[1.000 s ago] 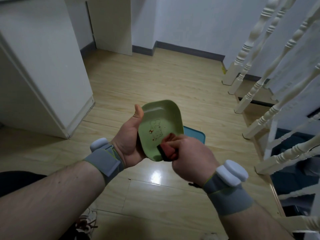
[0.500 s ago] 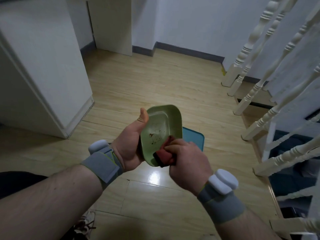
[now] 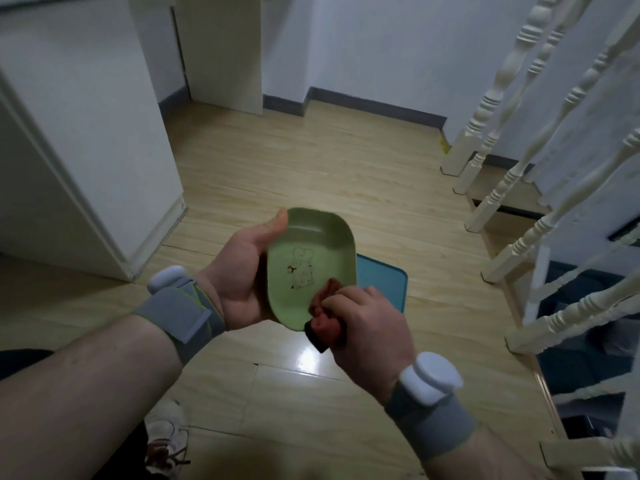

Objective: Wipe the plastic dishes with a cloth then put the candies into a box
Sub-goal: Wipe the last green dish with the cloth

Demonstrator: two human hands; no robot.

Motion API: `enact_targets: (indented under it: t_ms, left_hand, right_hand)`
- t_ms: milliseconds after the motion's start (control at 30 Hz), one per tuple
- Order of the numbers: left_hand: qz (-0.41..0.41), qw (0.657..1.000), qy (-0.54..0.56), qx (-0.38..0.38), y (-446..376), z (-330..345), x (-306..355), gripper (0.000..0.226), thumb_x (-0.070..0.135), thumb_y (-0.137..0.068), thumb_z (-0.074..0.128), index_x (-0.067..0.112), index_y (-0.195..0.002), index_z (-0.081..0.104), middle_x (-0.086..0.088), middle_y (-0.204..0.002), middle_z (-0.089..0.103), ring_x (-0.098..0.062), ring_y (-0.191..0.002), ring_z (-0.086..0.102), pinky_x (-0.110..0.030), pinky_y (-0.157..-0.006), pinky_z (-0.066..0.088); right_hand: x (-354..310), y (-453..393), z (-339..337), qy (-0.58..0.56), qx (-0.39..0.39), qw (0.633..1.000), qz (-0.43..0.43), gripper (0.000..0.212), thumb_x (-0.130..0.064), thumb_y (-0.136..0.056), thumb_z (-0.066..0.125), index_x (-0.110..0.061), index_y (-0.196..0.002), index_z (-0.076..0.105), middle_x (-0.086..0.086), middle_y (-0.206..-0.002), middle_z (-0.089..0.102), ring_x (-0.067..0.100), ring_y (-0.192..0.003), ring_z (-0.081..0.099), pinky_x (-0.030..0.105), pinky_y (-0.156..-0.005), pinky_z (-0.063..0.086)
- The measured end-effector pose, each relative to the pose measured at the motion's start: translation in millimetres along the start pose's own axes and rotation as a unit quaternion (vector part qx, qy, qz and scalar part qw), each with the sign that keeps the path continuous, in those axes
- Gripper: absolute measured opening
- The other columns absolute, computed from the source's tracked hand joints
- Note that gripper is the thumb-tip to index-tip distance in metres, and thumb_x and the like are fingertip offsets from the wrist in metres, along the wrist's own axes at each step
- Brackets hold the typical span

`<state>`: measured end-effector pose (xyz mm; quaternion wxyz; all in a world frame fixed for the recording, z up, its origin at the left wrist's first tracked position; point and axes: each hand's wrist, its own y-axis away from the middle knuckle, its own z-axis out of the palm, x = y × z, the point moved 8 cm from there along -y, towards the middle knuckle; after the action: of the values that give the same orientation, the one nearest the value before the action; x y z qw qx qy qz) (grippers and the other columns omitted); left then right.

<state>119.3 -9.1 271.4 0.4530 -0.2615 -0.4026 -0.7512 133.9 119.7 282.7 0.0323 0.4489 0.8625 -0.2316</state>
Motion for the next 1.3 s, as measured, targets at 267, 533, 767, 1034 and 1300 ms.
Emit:
enact_targets:
  t_ms: [267,533,767,1034,1300]
  left_hand:
    - [0.246,0.966,-0.083,0.020,1,19,0,0.113,0.033,-0.053,0.082,0.018,-0.151,0.027,-0.016,-0.125,0.056,-0.030,-0.105,0.057,-0.041,-0.087,0.049]
    - [0.139,0.982,0.126,0.031,2,5,-8,0.058,0.041,-0.074,0.053,0.009,-0.121,0.065,-0.022,-0.121,0.064,-0.036,-0.102,0.063,-0.045,-0.093,0.050]
    - [0.130,0.982,0.133,0.030,0,8,-3,0.052,0.042,-0.077,0.046,0.009,-0.110,0.068,-0.017,-0.102,0.068,-0.031,-0.089,0.065,-0.038,-0.079,0.056]
    - [0.043,0.998,0.022,0.036,1,8,-12,0.063,0.053,-0.076,0.055,0.011,-0.122,0.066,-0.020,-0.124,0.065,-0.038,-0.111,0.061,-0.058,-0.101,0.041]
    - [0.248,0.968,0.021,0.026,-1,16,1,0.129,0.047,-0.041,0.092,0.029,-0.151,0.026,-0.005,-0.133,0.060,-0.022,-0.113,0.062,-0.035,-0.090,0.053]
  right_hand:
    - [-26,-15,-23,-0.199,0.053,0.978,0.038,0.017,-0.020,-0.076,0.060,-0.019,-0.089,0.072,-0.002,-0.083,0.071,0.020,-0.075,0.063,0.026,-0.066,0.047]
    - [6,-4,4,-0.043,-0.011,0.999,0.009,0.039,-0.021,-0.074,0.070,-0.028,-0.112,0.067,-0.010,-0.109,0.067,0.022,-0.079,0.057,0.040,-0.059,0.055]
    - [-42,9,-2,-0.095,-0.035,0.994,-0.048,0.053,-0.022,-0.064,0.074,-0.028,-0.115,0.063,-0.012,-0.112,0.065,0.020,-0.083,0.058,0.032,-0.065,0.053]
    - [2,0,-10,-0.022,0.046,0.998,0.026,0.012,-0.027,-0.079,0.060,-0.027,-0.085,0.071,-0.010,-0.084,0.069,0.019,-0.066,0.049,0.029,-0.050,0.042]
    - [-8,-6,-14,-0.297,0.046,0.940,0.163,0.019,-0.032,-0.070,0.065,-0.027,-0.085,0.075,-0.011,-0.079,0.071,0.006,-0.075,0.062,0.009,-0.066,0.044]
